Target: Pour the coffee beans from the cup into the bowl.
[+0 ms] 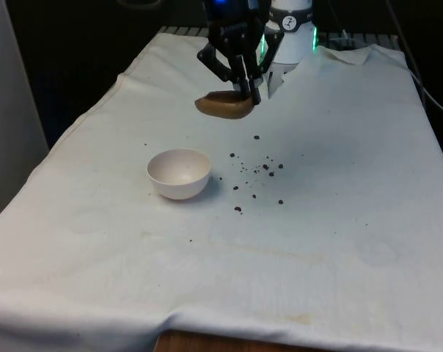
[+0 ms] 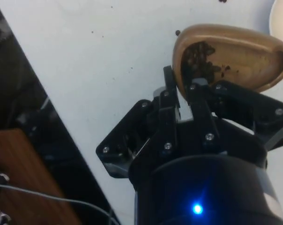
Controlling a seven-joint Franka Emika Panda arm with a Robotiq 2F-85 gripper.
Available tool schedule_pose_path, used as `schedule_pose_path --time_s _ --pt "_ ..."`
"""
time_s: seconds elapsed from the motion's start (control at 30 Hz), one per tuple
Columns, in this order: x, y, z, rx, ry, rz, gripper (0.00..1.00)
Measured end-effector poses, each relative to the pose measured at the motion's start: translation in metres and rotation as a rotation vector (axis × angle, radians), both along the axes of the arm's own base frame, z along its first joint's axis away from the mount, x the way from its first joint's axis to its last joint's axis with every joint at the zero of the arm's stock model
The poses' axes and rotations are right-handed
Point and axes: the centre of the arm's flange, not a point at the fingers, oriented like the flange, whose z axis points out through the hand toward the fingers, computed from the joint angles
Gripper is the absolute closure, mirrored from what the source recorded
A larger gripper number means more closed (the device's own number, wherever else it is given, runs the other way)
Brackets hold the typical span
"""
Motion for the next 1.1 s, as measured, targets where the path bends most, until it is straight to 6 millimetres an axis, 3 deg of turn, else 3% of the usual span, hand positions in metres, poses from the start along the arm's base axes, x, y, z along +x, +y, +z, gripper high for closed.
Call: schedule_pose_path --time_s 0.37,1.1 --pt "-0.006 -0.02 0.002 0.065 -0.012 -0.002 1.0" --pt "-0.017 -0.082 -0.007 0.19 -0.035 -0.011 1.0"
